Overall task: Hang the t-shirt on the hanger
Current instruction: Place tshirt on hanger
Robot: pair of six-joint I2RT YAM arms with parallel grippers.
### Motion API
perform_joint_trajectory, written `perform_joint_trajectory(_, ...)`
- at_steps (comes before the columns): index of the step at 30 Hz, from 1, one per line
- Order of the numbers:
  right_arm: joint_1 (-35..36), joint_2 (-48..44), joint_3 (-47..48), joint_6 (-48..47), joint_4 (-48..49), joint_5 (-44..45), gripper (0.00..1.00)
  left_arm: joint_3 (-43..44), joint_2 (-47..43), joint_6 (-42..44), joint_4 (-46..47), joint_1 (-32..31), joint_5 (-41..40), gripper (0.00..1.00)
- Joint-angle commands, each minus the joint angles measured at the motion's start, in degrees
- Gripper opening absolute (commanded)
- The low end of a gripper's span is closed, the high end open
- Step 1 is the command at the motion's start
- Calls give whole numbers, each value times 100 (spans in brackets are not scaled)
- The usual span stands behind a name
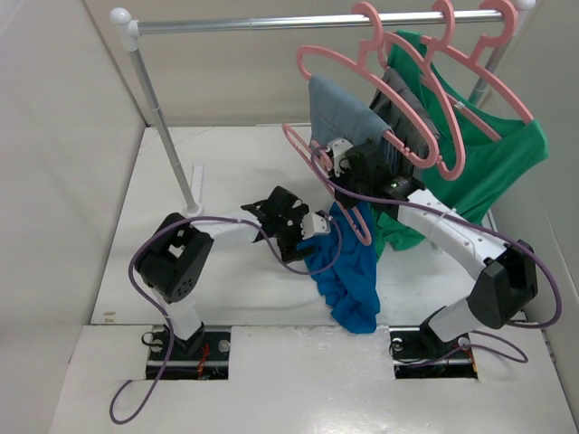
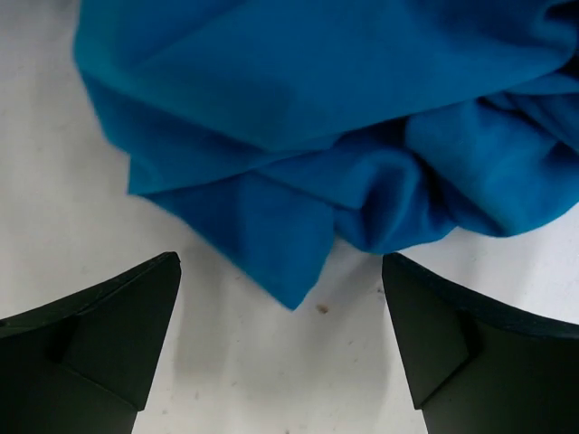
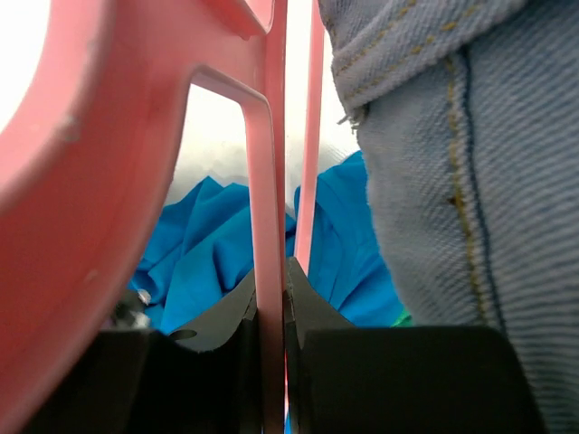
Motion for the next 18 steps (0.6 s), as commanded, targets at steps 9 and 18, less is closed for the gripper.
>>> perform_joint_trajectory(9, -77, 20, 374, -113, 23, -40, 0, 218, -43, 488, 574, -538, -686, 25)
perform_joint_trajectory(18, -130, -534, -91, -166, 146, 22, 0, 227, -771, 539, -760, 48, -1160, 0)
